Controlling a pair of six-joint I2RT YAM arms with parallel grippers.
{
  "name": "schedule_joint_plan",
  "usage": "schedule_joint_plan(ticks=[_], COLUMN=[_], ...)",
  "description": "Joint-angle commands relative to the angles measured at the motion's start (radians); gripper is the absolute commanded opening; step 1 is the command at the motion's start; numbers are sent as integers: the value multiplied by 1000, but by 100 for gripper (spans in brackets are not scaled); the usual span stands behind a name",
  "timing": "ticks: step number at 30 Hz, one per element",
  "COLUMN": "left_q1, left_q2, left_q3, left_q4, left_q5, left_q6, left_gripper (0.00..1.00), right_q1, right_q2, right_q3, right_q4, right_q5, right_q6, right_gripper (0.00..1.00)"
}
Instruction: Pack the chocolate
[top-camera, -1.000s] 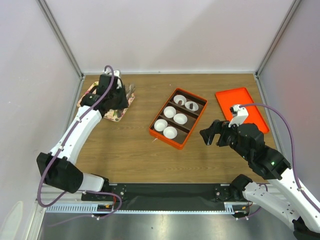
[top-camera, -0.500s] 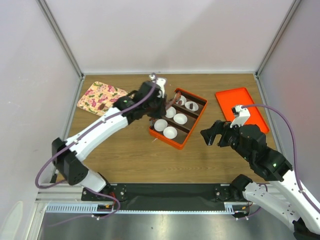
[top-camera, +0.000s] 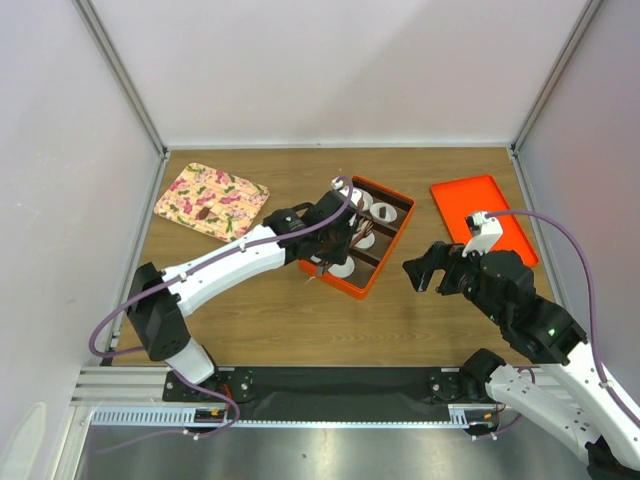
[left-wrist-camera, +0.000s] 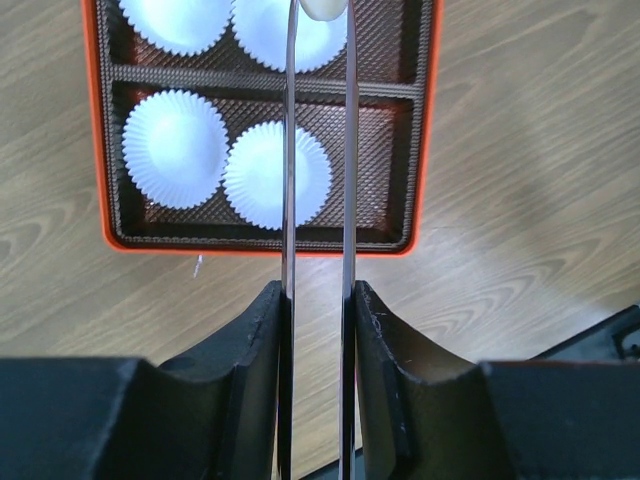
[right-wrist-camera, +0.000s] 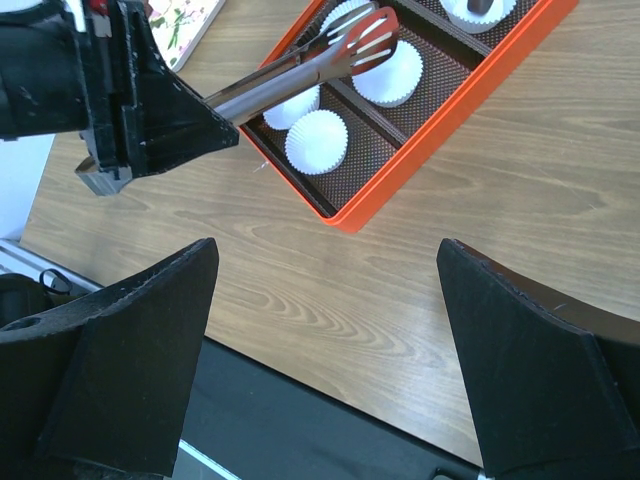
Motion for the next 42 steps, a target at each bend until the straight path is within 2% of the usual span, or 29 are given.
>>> schedule_joint_plan(ticks=[1, 3, 14, 18, 28, 32, 38, 42], left_q1=[2, 2, 2, 2, 2, 2, 5, 66], left_q2=[4, 33, 90, 96, 87, 81, 75, 30], left_q3=[-3, 13, 13, 14, 37, 56, 108, 149], left_q4=[40, 20, 35, 32, 23, 11, -40, -110], left_q5=[-31, -66, -71, -76, -60, -49, -82, -112], left_q6=[-15, -23, -3, 0, 0, -5, -2, 8], left_gripper=[28, 28, 29, 35, 41, 48, 48, 48], right_q1=[-4, -2, -2, -2, -2, -2, -4, -2], right_q2=[-8, -8, -3, -2, 0, -3, -9, -2], right_q3=[9, 11, 10, 11, 13, 17, 28, 42], right_q4=[11, 10, 17, 17, 21, 15, 11, 9], right_q5=[17, 18, 25, 28, 23, 22, 22, 8], right_q6=[10, 10, 3, 0, 5, 7, 8, 5], right_gripper=[97, 97, 97, 97, 97, 97, 97, 97])
